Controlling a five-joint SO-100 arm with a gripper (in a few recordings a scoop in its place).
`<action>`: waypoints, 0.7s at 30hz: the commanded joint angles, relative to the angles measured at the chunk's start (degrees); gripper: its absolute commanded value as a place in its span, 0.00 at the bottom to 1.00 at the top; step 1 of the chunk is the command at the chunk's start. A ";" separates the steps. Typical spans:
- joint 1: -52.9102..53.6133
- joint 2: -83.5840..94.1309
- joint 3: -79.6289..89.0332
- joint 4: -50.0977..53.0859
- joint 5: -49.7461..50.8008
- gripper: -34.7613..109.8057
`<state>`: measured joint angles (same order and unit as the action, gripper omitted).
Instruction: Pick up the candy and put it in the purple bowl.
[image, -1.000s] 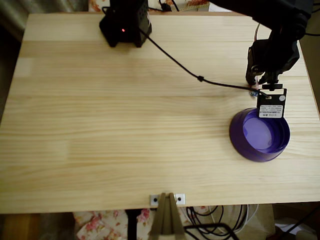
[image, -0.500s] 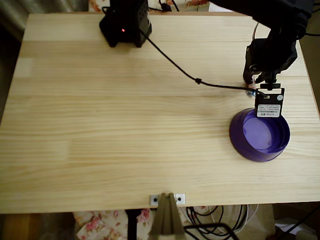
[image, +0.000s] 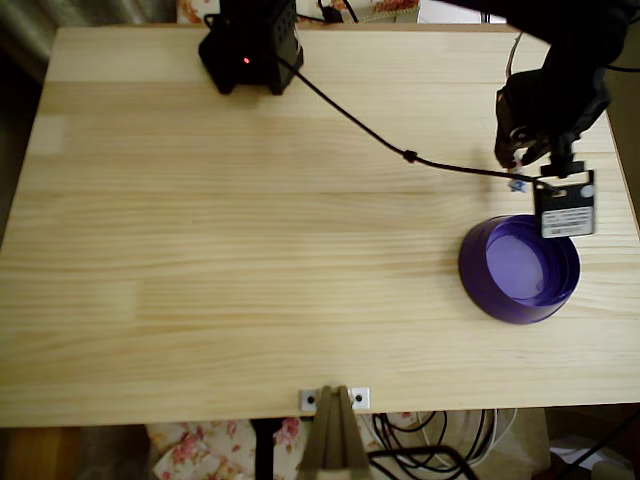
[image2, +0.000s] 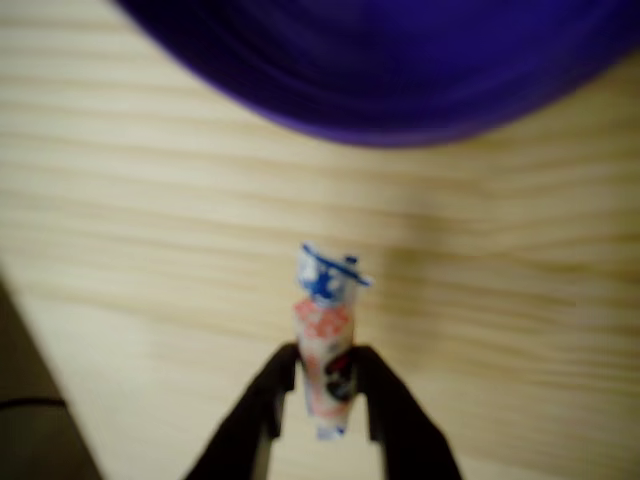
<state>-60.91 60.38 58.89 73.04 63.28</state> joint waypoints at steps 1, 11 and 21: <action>0.88 18.90 7.73 -6.59 -1.41 0.24; 4.31 23.47 13.27 -13.36 -7.12 0.24; 8.79 15.82 1.49 -13.62 -15.38 0.24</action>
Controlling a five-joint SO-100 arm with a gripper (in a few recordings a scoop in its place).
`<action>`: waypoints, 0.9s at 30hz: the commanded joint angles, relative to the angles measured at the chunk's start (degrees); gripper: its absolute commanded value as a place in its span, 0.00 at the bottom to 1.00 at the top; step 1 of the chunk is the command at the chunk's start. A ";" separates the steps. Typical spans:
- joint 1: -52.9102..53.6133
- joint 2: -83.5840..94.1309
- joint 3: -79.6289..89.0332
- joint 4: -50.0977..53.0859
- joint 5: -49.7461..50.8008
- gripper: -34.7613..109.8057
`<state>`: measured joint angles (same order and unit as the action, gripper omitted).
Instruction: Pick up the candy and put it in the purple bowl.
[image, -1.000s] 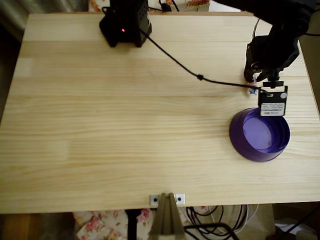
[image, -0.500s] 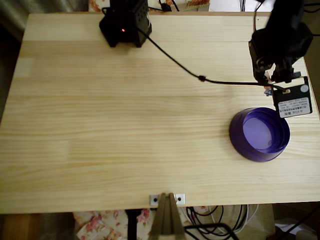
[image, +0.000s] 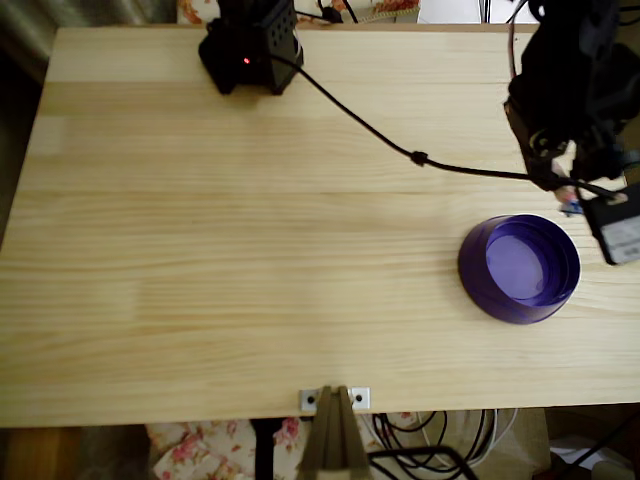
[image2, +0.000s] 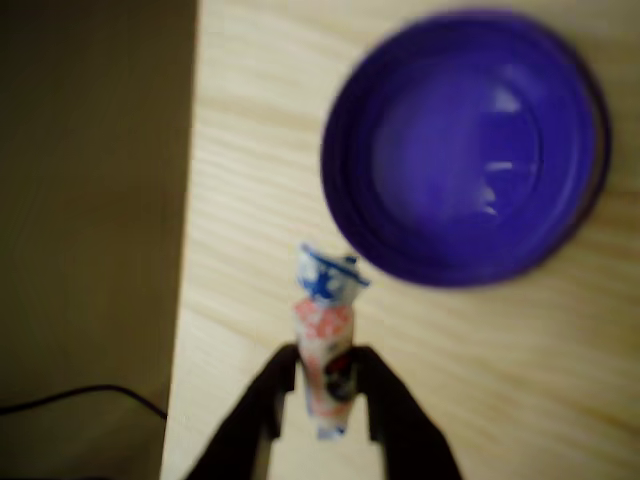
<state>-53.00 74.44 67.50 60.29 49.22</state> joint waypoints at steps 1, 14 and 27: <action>1.49 1.32 -7.29 -1.32 -1.67 0.24; 5.27 -1.85 -3.78 -8.26 -4.48 0.24; 6.77 -2.99 -0.62 -9.23 -2.72 0.26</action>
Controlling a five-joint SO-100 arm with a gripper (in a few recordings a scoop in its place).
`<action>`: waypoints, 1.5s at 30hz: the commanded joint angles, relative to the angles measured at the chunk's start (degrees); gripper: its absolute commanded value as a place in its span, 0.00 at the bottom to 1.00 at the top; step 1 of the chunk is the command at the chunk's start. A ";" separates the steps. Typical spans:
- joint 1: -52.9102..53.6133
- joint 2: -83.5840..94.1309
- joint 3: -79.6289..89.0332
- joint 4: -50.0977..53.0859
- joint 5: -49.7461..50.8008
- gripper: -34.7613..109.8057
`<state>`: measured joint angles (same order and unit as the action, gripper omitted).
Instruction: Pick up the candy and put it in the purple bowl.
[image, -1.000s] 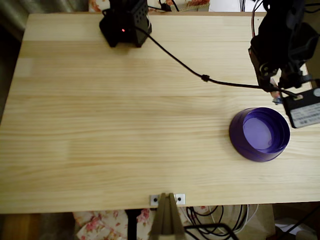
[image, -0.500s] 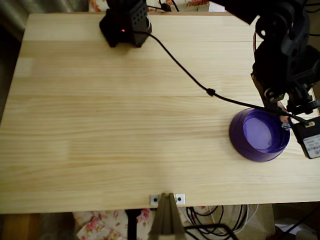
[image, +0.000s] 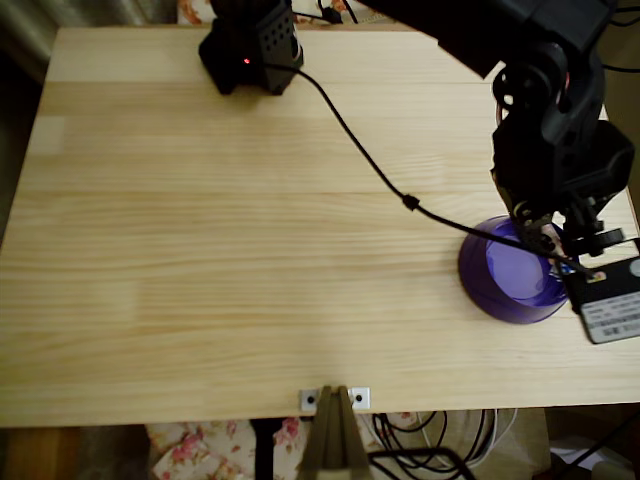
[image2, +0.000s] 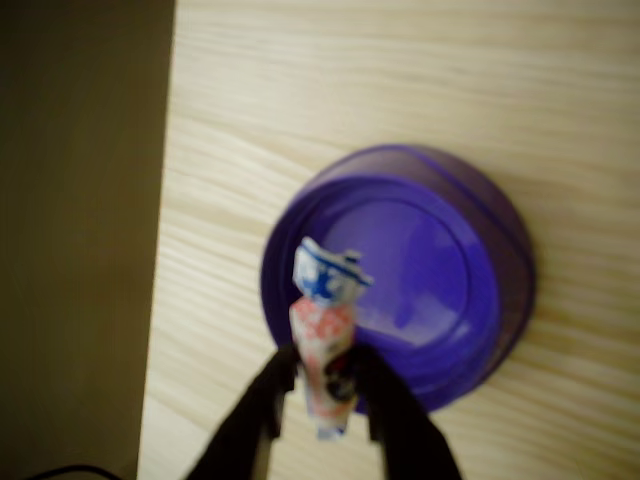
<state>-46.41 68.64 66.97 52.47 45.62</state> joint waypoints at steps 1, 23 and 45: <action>0.18 2.81 0.09 -1.41 1.05 0.26; 0.53 3.25 1.14 -0.79 2.64 0.35; 6.94 16.96 6.94 -0.35 -9.84 0.24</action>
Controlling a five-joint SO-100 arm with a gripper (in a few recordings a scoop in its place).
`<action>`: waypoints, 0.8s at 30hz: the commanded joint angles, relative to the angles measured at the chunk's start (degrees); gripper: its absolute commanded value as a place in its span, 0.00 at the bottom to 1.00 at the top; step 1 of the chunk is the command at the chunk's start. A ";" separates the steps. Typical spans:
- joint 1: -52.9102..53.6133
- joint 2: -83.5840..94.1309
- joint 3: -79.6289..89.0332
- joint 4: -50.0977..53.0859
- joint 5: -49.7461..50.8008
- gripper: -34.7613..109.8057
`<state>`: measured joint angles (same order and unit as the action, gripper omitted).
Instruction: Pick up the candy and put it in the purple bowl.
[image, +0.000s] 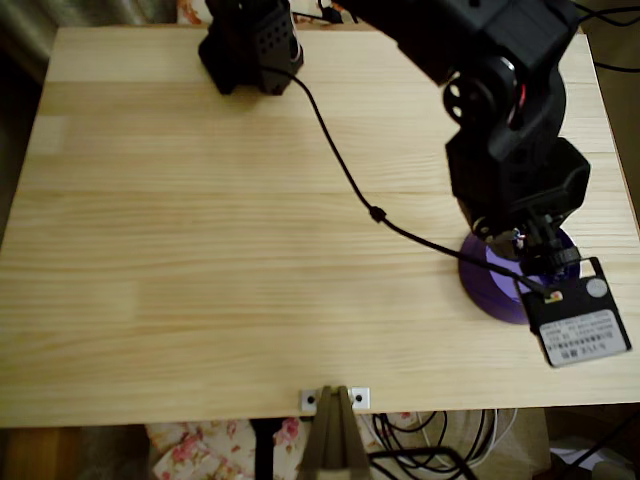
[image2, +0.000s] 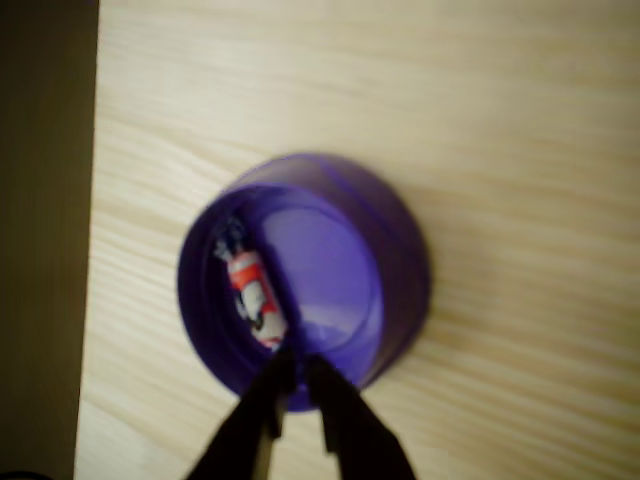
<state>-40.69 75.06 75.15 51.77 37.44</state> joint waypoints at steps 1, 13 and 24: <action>1.93 11.51 -1.05 0.44 -2.29 0.24; 13.97 37.18 20.13 -0.35 -8.79 0.24; 30.85 67.41 53.79 -2.81 -13.71 0.24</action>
<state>-12.83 130.52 123.49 50.89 25.22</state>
